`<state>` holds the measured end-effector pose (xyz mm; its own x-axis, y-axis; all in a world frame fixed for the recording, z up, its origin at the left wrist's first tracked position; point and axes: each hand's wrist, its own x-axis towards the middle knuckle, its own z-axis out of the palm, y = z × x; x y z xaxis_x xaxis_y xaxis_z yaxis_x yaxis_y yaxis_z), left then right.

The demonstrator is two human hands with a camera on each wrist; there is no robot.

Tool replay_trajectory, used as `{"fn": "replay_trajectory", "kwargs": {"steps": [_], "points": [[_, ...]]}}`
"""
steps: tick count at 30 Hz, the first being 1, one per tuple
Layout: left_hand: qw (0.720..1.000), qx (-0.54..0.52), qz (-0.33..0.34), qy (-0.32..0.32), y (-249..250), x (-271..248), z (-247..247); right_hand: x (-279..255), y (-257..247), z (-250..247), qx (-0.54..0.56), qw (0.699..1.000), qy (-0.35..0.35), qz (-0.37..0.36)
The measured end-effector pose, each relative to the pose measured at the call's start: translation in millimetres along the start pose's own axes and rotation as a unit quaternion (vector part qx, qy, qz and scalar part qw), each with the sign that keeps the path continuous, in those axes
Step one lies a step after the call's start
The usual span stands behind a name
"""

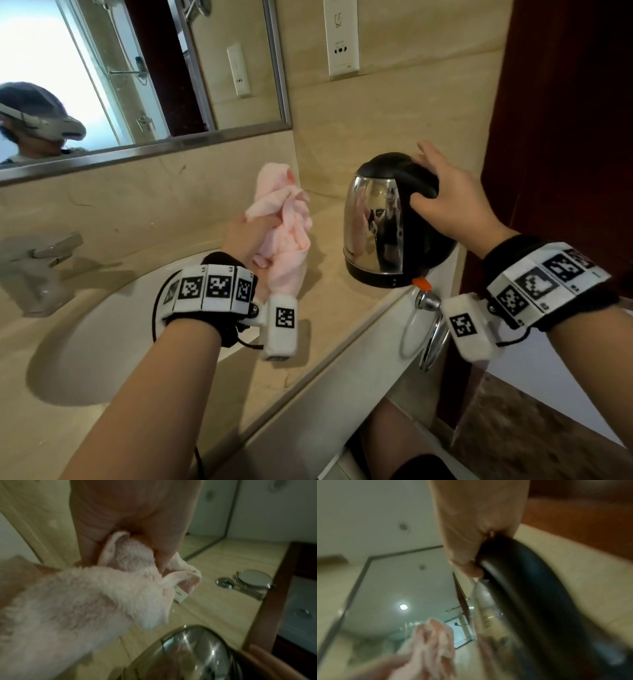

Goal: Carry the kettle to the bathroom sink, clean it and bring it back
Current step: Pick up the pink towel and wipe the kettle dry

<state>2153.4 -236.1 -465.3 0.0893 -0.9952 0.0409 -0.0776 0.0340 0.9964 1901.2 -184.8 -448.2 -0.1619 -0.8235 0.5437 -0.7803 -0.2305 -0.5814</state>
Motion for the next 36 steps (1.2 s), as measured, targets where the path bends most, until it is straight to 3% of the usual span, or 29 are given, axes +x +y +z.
{"fn": "replay_trajectory", "kwargs": {"steps": [4, 8, 13, 15, 16, 17, 18, 19, 20, 21, 22, 23, 24, 27, 31, 33, 34, 36], "points": [[0.997, 0.056, 0.03, -0.05, -0.6, -4.2, 22.4, 1.4, 15.5, -3.6, 0.055, 0.998, 0.011, -0.01], [0.982, 0.155, 0.062, -0.087, -0.3, 0.4, 50.5, 2.9, 20.3, -1.9, 0.028, 0.999, 0.014, -0.012], [0.919, 0.336, 0.173, -0.109, -4.7, 2.3, 78.4, 4.2, 22.4, 0.4, 0.03, 0.999, 0.005, -0.009], [0.898, 0.393, 0.155, -0.126, -22.9, 9.0, 87.3, 4.0, 23.6, 1.0, 0.04, 0.999, 0.008, -0.017], [0.894, 0.367, 0.115, -0.229, -34.0, 11.5, 88.9, 3.7, 24.3, 1.3, 0.046, 0.999, 0.011, -0.022], [0.881, 0.302, 0.155, -0.33, -47.0, 20.9, 87.1, 3.2, 24.6, 1.4, 0.05, 0.998, 0.014, -0.026], [0.884, 0.17, 0.146, -0.411, -65.8, 31.1, 86.6, 2.7, 25.0, 1.7, 0.053, 0.998, 0.015, -0.03], [0.877, 0.034, 0.066, -0.476, -71.2, 28.0, 86.9, 2.4, 25.5, 1.9, 0.055, 0.998, 0.016, -0.034], [0.879, 0.038, 0.065, -0.471, -74.1, 32.2, 87.1, 2.3, 26.1, 1.9, 0.056, 0.998, 0.016, -0.038], [0.891, 0.173, 0.176, -0.38, -70.9, 38.5, 86.9, 2.6, 26.7, 1.9, 0.054, 0.998, 0.016, -0.042], [0.858, 0.3, 0.201, -0.364, -62.1, 39.8, 94.8, 2.7, 27.4, 1.9, 0.05, 0.998, 0.015, -0.046], [0.872, 0.392, 0.14, -0.259, -49.8, 37.1, 89.5, 2.9, 27.9, 1.9, 0.049, 0.998, 0.014, -0.048], [0.899, 0.391, 0.107, -0.166, -34.4, 37.3, 86.3, 3.6, 28.3, 1.5, 0.052, 0.997, 0.014, -0.048], [0.926, 0.321, 0.18, -0.088, -1.7, 34.1, 81.9, 1.5, 28.3, 4.2, 0.047, 0.997, 0.023, -0.052], [0.886, 0.33, 0.324, -0.023, 27.4, 17.4, 87.8, -2.0, 32.7, 8.6, 0.058, 0.996, 0.053, -0.05], [0.856, 0.38, 0.348, -0.031, 25.1, 21.0, 91.8, -2.2, 34.2, 10.1, 0.074, 0.995, 0.057, -0.042], [0.828, 0.425, 0.363, -0.037, 20.2, 23.4, 94.5, -1.7, 34.5, 10.4, 0.08, 0.994, 0.058, -0.04], [0.798, 0.488, 0.349, -0.052, 3.1, 34.1, 94.8, -2.3, 34.1, 10.9, 0.086, 0.994, 0.061, -0.037]]}}
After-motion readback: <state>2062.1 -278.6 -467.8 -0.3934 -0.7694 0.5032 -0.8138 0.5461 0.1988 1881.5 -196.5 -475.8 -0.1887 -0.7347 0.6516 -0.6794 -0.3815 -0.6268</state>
